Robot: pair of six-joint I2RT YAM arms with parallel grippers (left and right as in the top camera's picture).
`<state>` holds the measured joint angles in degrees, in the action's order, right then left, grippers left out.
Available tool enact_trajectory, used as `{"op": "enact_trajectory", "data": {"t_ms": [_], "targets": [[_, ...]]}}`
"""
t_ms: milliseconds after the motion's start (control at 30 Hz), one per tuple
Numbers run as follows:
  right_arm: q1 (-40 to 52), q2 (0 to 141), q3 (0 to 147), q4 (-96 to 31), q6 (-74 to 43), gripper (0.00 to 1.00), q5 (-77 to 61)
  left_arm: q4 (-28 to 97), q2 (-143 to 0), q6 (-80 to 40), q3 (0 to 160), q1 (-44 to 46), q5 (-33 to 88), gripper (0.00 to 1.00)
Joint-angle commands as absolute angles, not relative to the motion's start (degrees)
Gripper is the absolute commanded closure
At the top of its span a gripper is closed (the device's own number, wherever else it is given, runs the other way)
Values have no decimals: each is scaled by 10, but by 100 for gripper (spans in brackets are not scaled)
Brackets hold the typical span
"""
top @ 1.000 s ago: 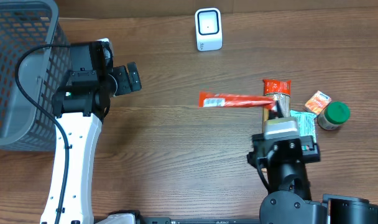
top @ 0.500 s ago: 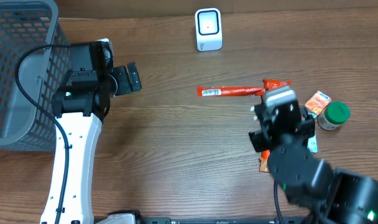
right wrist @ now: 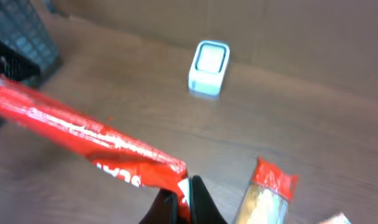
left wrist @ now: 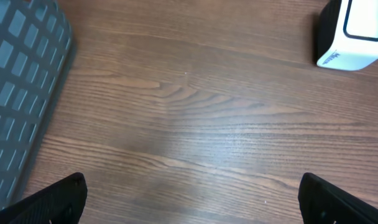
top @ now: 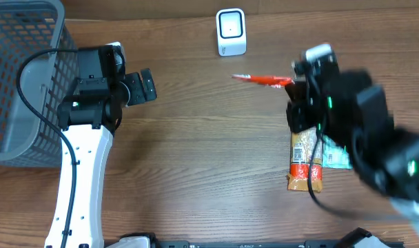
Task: Scan the item barcode
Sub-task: 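Carry the red sachet up to the white scanner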
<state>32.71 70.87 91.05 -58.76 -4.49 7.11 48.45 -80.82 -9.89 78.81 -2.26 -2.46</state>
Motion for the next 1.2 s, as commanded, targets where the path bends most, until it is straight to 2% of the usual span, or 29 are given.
{"op": "enact_trajectory", "data": {"t_ms": [0, 133, 267, 433, 633, 1000, 1167], "targets": [[290, 828, 1085, -657, -46, 97, -27, 484, -813, -92, 791, -22, -32, 0], [261, 988, 1284, -751, -47, 97, -98, 484, -813, -92, 791, -22, -32, 0], [221, 1101, 1386, -768, -48, 97, -183, 484, -813, -92, 791, -22, -32, 0], [160, 1198, 1392, -725, -48, 97, -339, 484, -813, -92, 791, -22, -32, 0], [131, 1305, 1391, -651, -51, 97, -474, 484, -813, -92, 791, -22, -32, 0], [135, 1464, 1391, -406, -232, 97, -541, 484, -813, -92, 791, -22, -32, 0], [132, 1501, 1391, -351, -288, 97, -538, 484, -813, -92, 791, -22, -32, 0]]}}
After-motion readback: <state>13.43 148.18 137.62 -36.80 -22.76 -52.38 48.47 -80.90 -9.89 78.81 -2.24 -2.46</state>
